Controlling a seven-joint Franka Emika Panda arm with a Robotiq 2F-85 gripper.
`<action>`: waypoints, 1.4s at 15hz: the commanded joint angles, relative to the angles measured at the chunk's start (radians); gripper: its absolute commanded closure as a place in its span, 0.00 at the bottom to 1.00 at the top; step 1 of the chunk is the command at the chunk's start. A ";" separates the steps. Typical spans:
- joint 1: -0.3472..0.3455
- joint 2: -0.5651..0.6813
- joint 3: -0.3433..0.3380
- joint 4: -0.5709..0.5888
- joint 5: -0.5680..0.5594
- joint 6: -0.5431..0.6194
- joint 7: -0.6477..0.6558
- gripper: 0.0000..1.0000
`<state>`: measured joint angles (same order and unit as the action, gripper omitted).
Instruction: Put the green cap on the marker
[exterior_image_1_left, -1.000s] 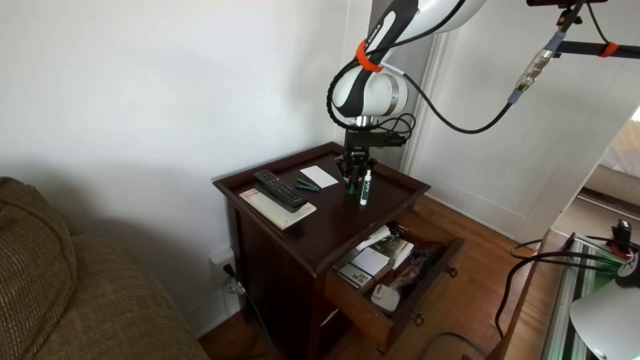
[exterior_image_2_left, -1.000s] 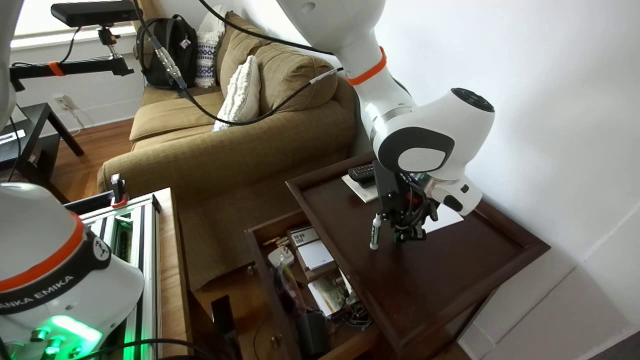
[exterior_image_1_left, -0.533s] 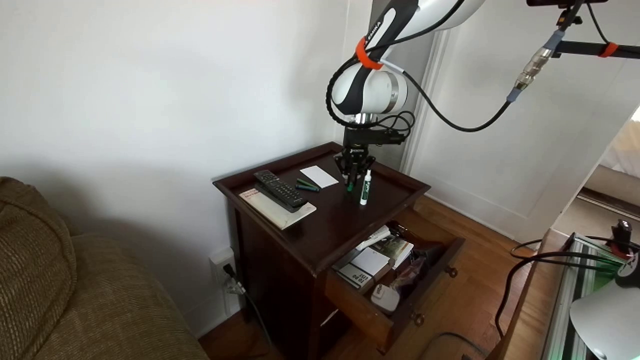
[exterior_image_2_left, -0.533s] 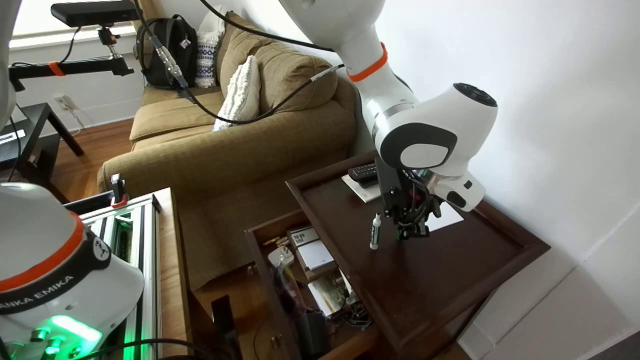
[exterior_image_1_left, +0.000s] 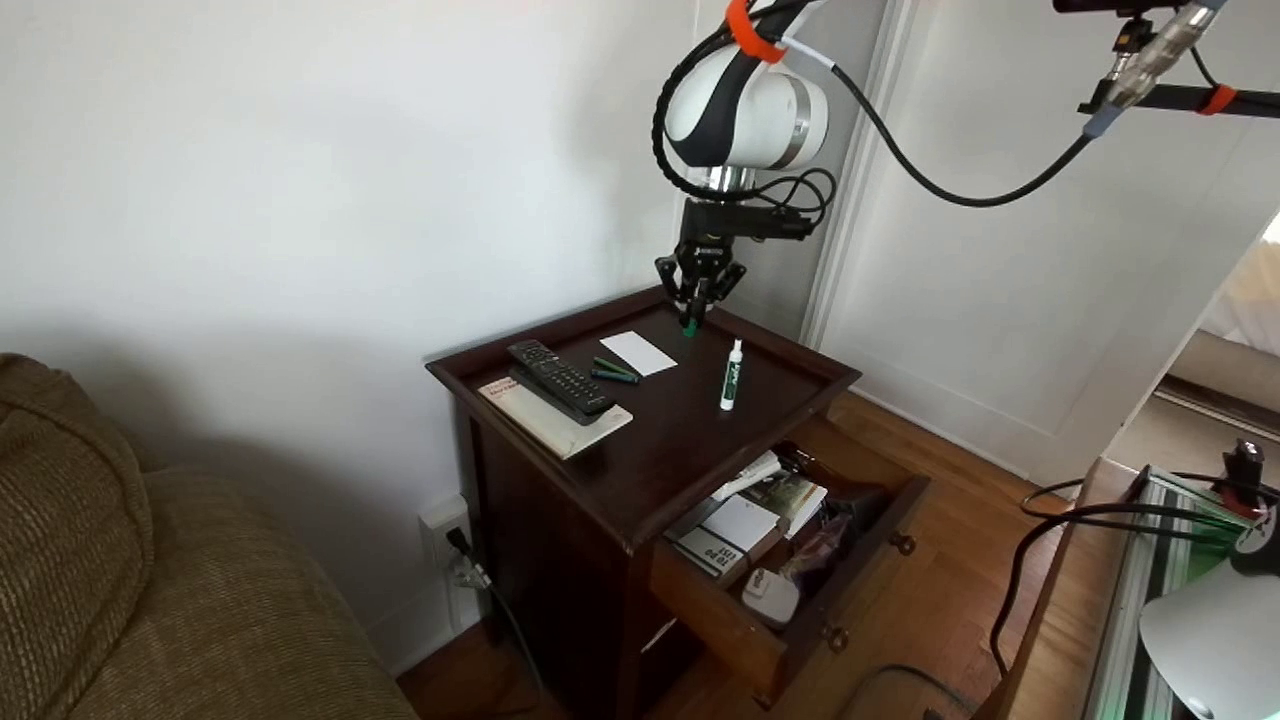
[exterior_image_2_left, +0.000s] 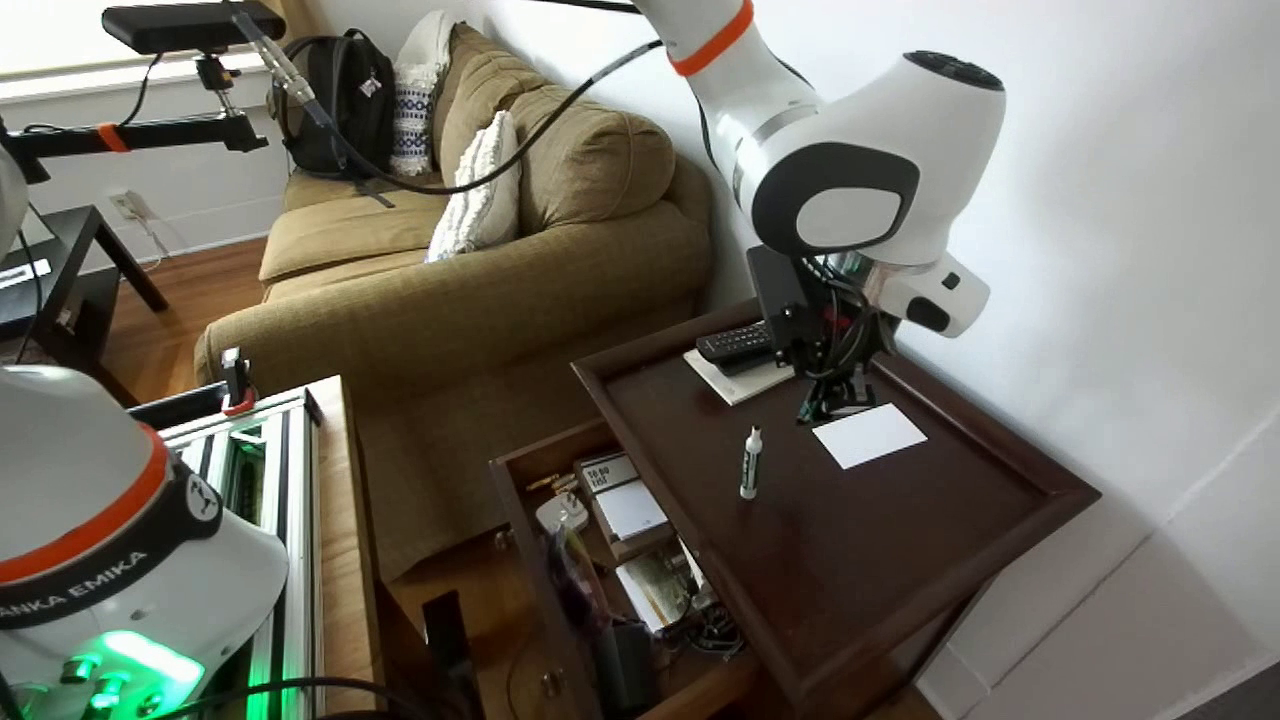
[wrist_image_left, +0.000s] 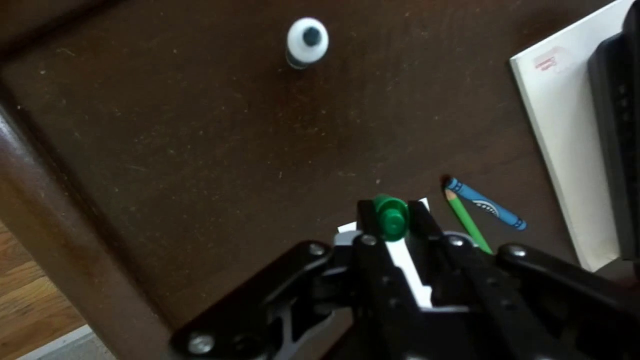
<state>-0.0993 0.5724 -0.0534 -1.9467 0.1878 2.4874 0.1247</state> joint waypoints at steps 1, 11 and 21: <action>0.011 -0.122 0.002 -0.118 -0.016 -0.026 -0.021 0.95; -0.004 -0.264 -0.027 -0.243 -0.030 -0.115 -0.043 0.95; -0.012 -0.281 -0.037 -0.292 -0.019 -0.089 -0.060 0.95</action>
<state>-0.1006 0.3099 -0.0893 -2.2092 0.1719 2.3886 0.0877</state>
